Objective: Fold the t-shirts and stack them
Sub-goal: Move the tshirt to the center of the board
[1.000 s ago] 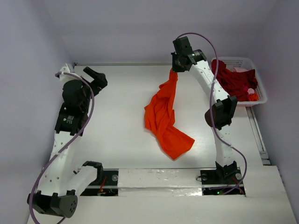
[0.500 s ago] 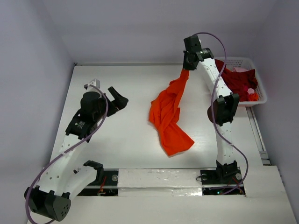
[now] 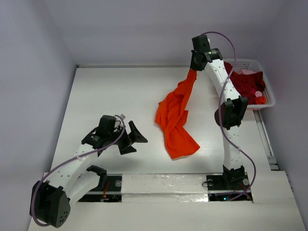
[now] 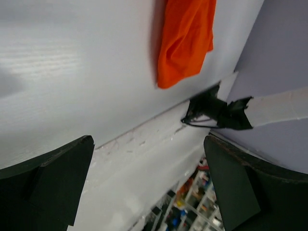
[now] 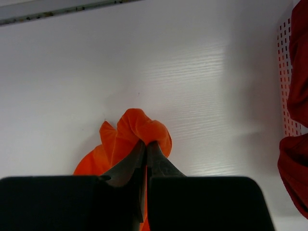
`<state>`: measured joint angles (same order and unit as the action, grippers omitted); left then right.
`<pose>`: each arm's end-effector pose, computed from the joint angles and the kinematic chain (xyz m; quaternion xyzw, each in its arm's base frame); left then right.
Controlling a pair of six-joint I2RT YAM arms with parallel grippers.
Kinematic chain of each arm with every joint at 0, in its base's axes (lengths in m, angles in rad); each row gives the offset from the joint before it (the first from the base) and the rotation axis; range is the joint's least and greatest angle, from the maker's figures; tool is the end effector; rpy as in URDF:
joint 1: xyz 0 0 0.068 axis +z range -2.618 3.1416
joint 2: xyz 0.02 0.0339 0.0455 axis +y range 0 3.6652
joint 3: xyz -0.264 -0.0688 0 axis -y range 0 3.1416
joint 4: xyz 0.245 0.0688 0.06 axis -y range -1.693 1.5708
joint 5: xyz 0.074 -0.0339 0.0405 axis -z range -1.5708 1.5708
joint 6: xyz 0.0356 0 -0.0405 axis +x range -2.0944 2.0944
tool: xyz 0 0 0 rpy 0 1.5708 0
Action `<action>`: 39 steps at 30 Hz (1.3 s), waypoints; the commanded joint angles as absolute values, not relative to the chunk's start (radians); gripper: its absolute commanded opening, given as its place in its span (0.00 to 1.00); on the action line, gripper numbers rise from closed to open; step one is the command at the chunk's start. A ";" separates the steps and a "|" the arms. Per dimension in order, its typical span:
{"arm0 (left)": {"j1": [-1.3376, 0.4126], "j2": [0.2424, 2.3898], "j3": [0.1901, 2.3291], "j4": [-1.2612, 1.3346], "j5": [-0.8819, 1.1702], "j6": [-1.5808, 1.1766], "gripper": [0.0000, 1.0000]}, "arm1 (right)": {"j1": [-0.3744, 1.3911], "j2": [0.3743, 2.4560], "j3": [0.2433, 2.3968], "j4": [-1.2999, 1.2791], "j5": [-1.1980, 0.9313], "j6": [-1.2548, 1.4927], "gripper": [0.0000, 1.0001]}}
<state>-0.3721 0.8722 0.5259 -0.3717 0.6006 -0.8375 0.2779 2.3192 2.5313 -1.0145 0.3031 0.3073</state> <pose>0.1593 -0.0838 0.2209 -0.0815 0.8745 -0.4462 0.1719 0.4852 0.1274 0.3395 0.0701 0.9155 -0.0271 0.3951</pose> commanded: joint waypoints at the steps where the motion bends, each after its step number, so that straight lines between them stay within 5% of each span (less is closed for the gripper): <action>1: -0.400 0.873 0.447 -0.218 0.819 -0.939 0.99 | 0.270 2.283 2.592 -0.989 0.308 0.314 0.00; 8: -0.483 0.890 0.283 0.173 0.902 -1.100 0.99 | 0.270 2.249 2.594 -0.988 0.287 0.319 0.00; 13: -0.609 1.099 0.239 0.507 0.871 -1.206 0.99 | 0.270 2.250 2.602 -0.985 0.276 0.324 0.00; 21: -0.750 1.547 0.566 0.400 0.819 -0.996 0.99 | 0.270 2.258 2.608 -0.982 0.264 0.322 0.00; 39: -0.750 1.654 0.640 0.431 0.606 -0.796 0.99 | 0.261 2.232 2.606 -0.976 0.242 0.327 0.00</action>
<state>-0.7464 1.6440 0.6502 0.3851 0.6571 -0.8528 0.2676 2.3077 2.5652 -1.0168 0.2493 0.3187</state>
